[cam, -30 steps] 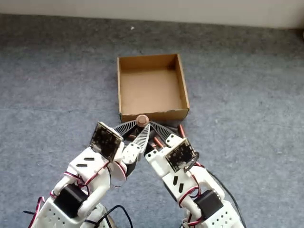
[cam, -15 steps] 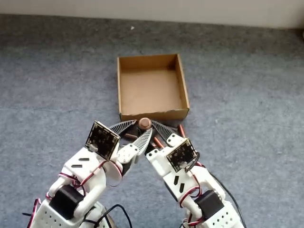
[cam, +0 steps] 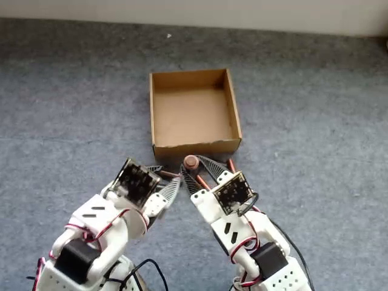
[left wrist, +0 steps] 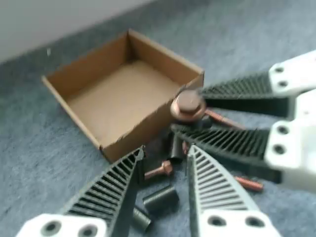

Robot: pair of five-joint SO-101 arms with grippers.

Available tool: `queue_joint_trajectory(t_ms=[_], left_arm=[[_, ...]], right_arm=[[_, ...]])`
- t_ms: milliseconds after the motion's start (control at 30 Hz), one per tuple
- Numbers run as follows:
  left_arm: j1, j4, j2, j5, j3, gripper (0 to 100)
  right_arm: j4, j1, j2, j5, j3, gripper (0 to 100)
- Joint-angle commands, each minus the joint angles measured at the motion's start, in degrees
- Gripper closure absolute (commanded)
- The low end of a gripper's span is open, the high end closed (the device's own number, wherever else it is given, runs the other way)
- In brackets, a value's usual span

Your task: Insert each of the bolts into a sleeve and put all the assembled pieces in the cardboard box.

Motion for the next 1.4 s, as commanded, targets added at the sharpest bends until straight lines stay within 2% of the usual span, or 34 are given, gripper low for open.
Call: queue_joint_trajectory(t_ms=[0, 100, 267, 367, 467, 600, 933, 1233, 1367], left_arm=[[-9.0, 0.7, 0.3, -2.3, 0.0, 99], [-14.7, 1.0, 0.3, -6.9, 2.3, 99], [-24.5, 0.0, 0.3, -7.1, 9.7, 99], [-29.5, -2.8, 0.3, -7.1, 14.4, 99], [-32.5, -6.9, 0.3, -7.1, 19.5, 99], [-32.9, -10.9, 0.3, -7.2, 21.9, 99], [-32.9, -11.2, 0.3, -7.2, 22.4, 99], [-32.9, -11.2, 0.3, -7.2, 22.4, 99], [-32.9, -11.3, 0.3, -7.2, 22.4, 99]], right_arm=[[4.8, 1.4, -1.1, 0.2, -3.2, 99.3], [9.0, 1.5, -1.1, 0.2, -3.2, 99.3], [11.4, 5.4, -1.1, 0.0, -3.3, 99.3], [11.4, 6.9, -1.1, -3.3, -3.3, 99.4], [9.2, 7.1, -1.1, -3.3, -4.7, 99.4], [4.8, 6.9, 1.4, -2.8, -11.0, 99.4], [-8.1, 7.1, 40.9, -2.8, -34.4, 99.4], [-25.4, 12.2, 70.7, -2.7, -44.1, 99.4], [-27.8, 13.8, 84.2, -3.0, -50.2, 99.4]])
